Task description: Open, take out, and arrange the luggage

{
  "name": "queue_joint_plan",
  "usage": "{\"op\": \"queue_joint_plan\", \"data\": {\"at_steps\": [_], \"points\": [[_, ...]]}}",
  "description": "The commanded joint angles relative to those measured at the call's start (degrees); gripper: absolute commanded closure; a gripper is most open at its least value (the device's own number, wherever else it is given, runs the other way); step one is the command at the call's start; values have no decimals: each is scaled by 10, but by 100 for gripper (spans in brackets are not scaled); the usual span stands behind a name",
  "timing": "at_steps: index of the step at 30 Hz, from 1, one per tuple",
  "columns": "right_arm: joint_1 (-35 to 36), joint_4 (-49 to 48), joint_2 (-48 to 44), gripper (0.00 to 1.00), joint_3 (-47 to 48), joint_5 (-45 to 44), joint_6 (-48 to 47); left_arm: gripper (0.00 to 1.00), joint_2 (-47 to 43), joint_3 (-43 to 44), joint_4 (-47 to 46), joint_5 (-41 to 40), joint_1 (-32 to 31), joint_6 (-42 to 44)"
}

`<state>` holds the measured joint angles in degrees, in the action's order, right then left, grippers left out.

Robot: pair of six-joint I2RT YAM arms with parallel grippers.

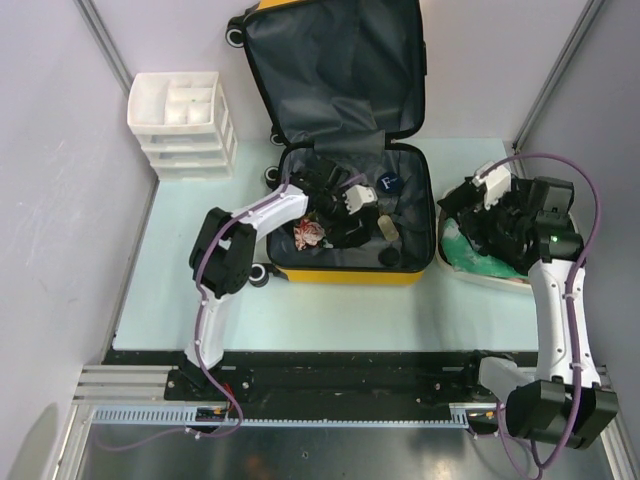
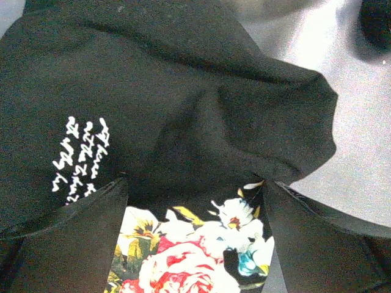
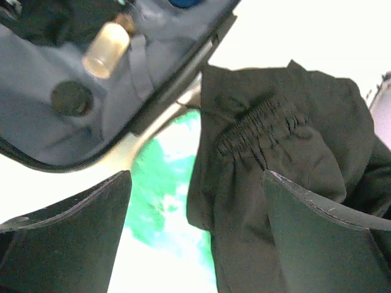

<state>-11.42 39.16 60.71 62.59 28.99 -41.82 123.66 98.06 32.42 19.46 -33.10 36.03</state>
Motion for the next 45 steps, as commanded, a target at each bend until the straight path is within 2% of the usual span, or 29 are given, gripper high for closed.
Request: {"op": "queue_joint_plan", "data": {"at_steps": [1, 3, 4, 6, 7, 10, 12, 13, 14, 18, 20, 22, 26, 30, 34, 36, 40, 42, 44, 45], "points": [[46, -13, -3, 7, 37, 12, 70, 12, 33, 19, -22, -56, -5, 38], [68, -25, 12, 7, 40, 11, 81, 22, 33, 13, -21, -58, -2, 39], [94, -41, 18, 7, 40, 7, 96, 35, 29, 12, -22, -44, 1, 38], [112, -58, 50, 8, 46, 5, 117, 49, 17, 6, -22, -25, 9, 33], [147, -74, 60, 8, 50, 5, 139, 62, 12, 3, -19, -15, 11, 33], [188, -105, 104, 9, 65, 12, 183, 79, -20, -15, -18, 7, 19, 38], [202, -119, 132, 9, 71, 18, 199, 86, -31, -23, -18, 17, 27, 32], [207, -134, 140, 9, 72, 18, 209, 95, -39, -22, -18, 20, 30, 27], [216, -141, 149, 9, 73, 18, 226, 99, -45, -22, -18, 31, 33, 17], [223, -181, 189, 9, 77, 21, 288, 100, -71, -21, -18, 68, 56, -15], [234, -211, 215, 8, 77, 5, 330, 100, -83, -15, -19, 90, 66, -40], [243, -236, 235, 7, 79, -22, 333, 100, -89, -10, -19, 106, 84, -53], [277, -268, 265, 4, 79, -20, 248, 100, -90, 1, -19, 128, 112, -74], [316, -311, 300, 1, 78, -27, 61, 100, -83, 9, -19, 126, 116, -68], [323, -369, 348, 1, 78, -25, -41, 100, -73, 14, -18, 131, 116, -70], [323, -404, 375, 0, 78, -2, -64, 100, -68, 18, -18, 135, 117, -73], [328, -413, 414, 0, 78, 61, -127, 100, -63, 19, -18, 148, 124, -74], [334, -429, 435, 0, 78, 49, -150, 100, -64, 20, -18, 147, 126, -72], [337, -455, 442, 0, 81, 21, -124, 100, -69, 12, -18, 149, 126, -55], [337, -454, 443, 0, 89, 18, -108, 96, -77, 6, -19, 149, 125, -47]]}}
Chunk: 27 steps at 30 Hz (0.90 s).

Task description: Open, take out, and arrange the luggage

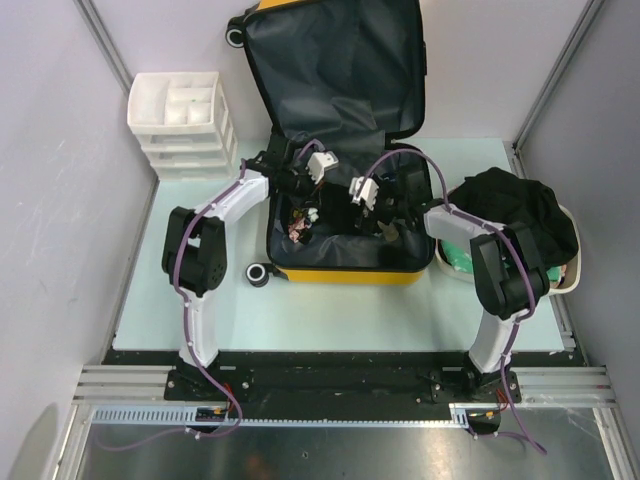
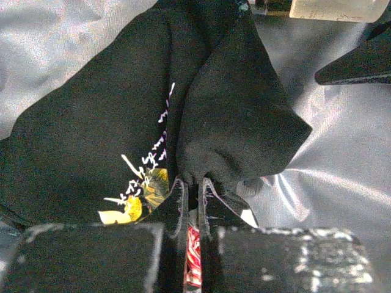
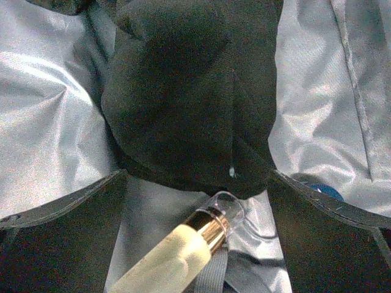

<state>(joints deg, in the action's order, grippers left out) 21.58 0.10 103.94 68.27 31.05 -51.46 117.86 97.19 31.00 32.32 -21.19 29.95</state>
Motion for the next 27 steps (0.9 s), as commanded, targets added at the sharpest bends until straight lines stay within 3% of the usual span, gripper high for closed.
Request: {"op": "queue_joint_plan", "data": {"at_steps": [1, 4, 5, 8, 12, 18, 23, 27], "points": [[2, -60, 5, 0, 37, -3, 6, 92, -25, 10, -4, 18, 4, 29], [-18, -38, -28, 0, 48, 1, 79, 71, -59, -26, 1, 28, -9, 93], [-26, -18, -40, 0, 48, 17, 97, 48, -73, -48, 5, 27, -15, 111], [-68, 40, -84, 0, 49, 61, 132, 16, -118, -58, 10, 34, -7, 138], [-119, 79, -117, 0, 49, 86, 171, 12, -106, -3, 10, 29, 2, 121], [-124, 75, -123, 0, 50, 58, 253, 11, 35, 149, 11, -68, -17, 90], [-130, 82, -125, 0, 49, 45, 284, 10, 117, 221, 13, -103, -33, 141], [-136, 83, -126, 0, 50, 36, 293, 9, 144, 228, 11, -102, -46, 191]]}}
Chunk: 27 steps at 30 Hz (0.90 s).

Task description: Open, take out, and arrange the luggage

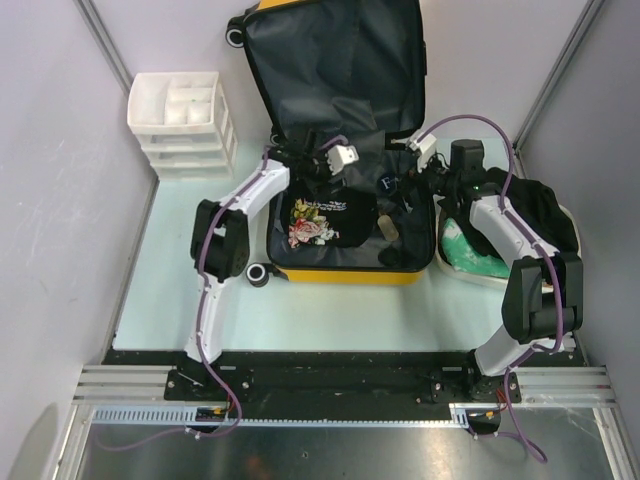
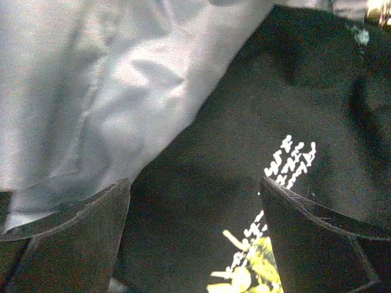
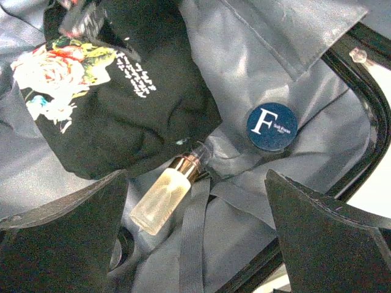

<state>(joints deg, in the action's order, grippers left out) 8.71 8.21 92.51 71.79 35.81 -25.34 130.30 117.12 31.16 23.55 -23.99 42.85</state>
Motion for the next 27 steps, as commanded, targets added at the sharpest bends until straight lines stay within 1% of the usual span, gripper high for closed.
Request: {"op": "queue_joint_plan", "data": {"at_steps": [1, 2, 3, 6, 8, 10, 13, 14, 15, 16, 20, 21, 22, 23, 27], "points": [[-8, 2, -10, 0, 14, -14, 35, 9, 27, 30, 9, -18, -21, 72], [-9, 1, -11, 0, 14, -13, 36, 9, 35, 40, 10, -26, -28, 80], [-9, 1, -10, 0, 15, -14, 40, 9, 61, 49, 10, -56, -33, 93], [-9, -2, -10, 0, 14, -13, 42, 10, 98, 79, 11, -107, -44, 126], [-9, -5, -10, 0, 14, -13, 45, 11, 123, 91, 11, -115, -44, 137], [-8, -5, -10, 0, 15, -12, 49, 14, 131, 87, 10, -115, -42, 155], [-7, -7, -8, 0, 14, -4, 55, 39, 113, 55, 11, -92, -42, 181], [-7, -12, -8, 0, 15, -2, 64, 55, 103, 33, 11, -84, -42, 188], [-7, -14, -3, 0, 14, 2, 71, 62, 96, 24, 10, -81, -42, 196], [-7, -21, -1, 1, 14, 8, 77, 70, 88, 17, 11, -76, -42, 196], [-2, -38, 14, 1, 14, 23, 100, 86, 16, -29, 10, -58, -41, 198], [0, -43, 15, 0, 15, 25, 103, 90, 4, -33, 10, -54, -40, 194], [2, -54, 24, 0, 15, 31, 105, 98, -5, -37, 9, -53, -38, 190], [7, -60, 28, 0, 15, 36, 108, 100, -14, -38, 8, -47, -37, 187], [17, -103, 61, 0, 15, 58, 119, 100, -68, -59, 2, -8, -28, 176]]}}
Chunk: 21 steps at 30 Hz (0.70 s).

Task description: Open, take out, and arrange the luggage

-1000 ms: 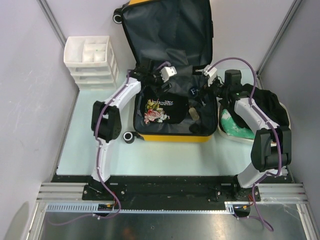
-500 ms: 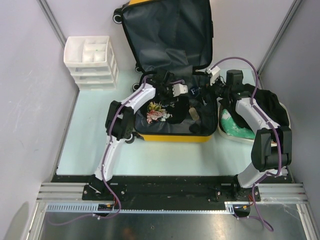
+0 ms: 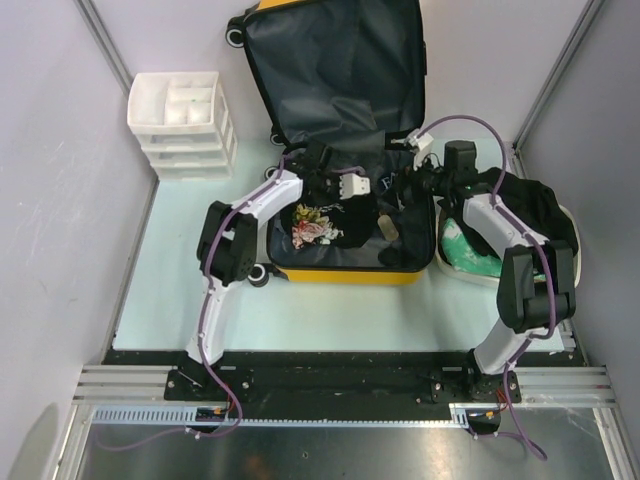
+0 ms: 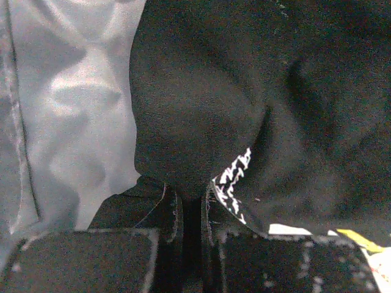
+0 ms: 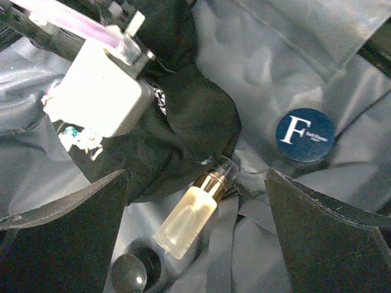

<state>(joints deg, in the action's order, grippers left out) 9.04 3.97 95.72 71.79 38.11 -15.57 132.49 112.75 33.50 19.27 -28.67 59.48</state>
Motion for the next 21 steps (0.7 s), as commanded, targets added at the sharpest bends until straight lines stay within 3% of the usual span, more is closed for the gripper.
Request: {"op": "queue_joint_plan", "data": {"at_steps": [1, 6, 10, 14, 21], "points": [[16, -81, 36, 0, 14, 45, 23, 100, -100, -31, -27, 42, 19, 12], [17, -170, 84, 0, 14, 77, 43, 100, -158, -105, -61, 76, 21, 53], [21, -217, 108, 0, 14, 108, 5, 100, -204, -176, -91, 90, 21, 83], [32, -222, 127, 1, 15, 123, -66, 100, -245, -221, -111, 96, 20, 119], [60, -219, 142, 0, 15, 181, -112, 100, -277, -262, -133, 104, 19, 145]]}}
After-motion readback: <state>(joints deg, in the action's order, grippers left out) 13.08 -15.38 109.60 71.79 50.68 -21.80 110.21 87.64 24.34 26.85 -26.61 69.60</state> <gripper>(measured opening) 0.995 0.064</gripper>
